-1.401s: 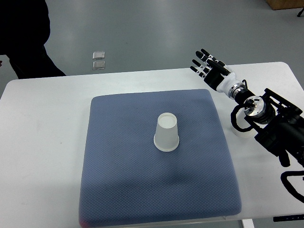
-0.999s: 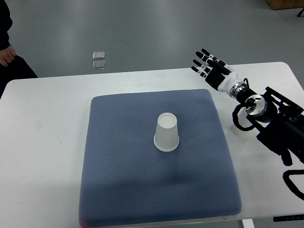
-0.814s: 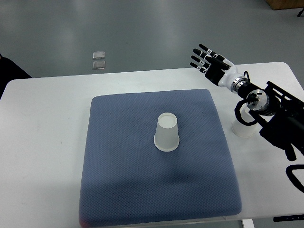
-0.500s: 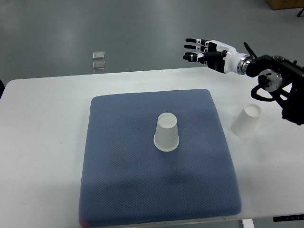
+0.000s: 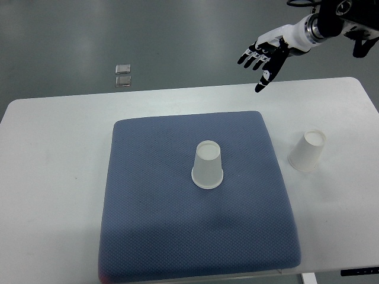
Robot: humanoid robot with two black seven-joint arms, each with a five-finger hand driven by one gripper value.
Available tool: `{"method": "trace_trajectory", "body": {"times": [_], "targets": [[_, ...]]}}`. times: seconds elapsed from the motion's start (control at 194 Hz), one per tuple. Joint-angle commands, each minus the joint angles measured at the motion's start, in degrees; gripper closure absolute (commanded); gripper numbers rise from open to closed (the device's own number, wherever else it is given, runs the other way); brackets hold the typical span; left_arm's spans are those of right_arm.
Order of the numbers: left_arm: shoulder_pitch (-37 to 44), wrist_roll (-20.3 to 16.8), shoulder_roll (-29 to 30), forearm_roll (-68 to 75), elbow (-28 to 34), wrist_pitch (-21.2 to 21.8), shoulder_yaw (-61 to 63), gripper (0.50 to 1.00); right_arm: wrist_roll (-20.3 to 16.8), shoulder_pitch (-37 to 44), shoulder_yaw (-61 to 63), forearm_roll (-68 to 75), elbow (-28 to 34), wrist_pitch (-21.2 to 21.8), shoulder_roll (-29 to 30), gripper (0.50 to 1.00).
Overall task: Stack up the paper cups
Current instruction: 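Move the right hand over the white cup beside the pad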
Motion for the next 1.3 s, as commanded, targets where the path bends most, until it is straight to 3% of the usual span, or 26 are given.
{"method": "trace_trajectory", "body": {"times": [0.0, 0.221, 0.376, 0.639, 0.922, 1.293], "targets": [[-0.1, 0.0, 0.0, 0.1, 0.0, 0.0, 0.0, 0.5, -0.3, 7.5, -7.6, -0.1, 4.8, 0.7, 1.1, 0.576], [-0.1, 0.0, 0.0, 0.2, -0.2, 0.0, -0.2, 0.5, -0.2, 18.1, -14.2, -0.1, 11.7, 0.7, 2.7, 0.576], [-0.1, 0.1, 0.0, 0.2, -0.5, 0.0, -0.2, 0.5, -0.2, 25.2, -16.9, 0.4, 20.1, 0.7, 1.9, 0.576], [-0.1, 0.1, 0.0, 0.2, -0.6, 0.0, -0.2, 0.5, -0.2, 32.4, -20.0, 0.7, 28.6, 0.7, 0.6, 0.576], [0.0, 0.1, 0.0, 0.2, -0.5, 0.0, -0.2, 0.5, -0.3, 32.6, -19.9, 0.6, 29.7, 0.7, 1.2, 0.576], [0.0, 0.3, 0.0, 0.1, -0.5, 0.0, 0.0, 0.5, -0.4, 25.1, -27.4, -8.0, 28.0, 0.7, 1.6, 0.576]]}}
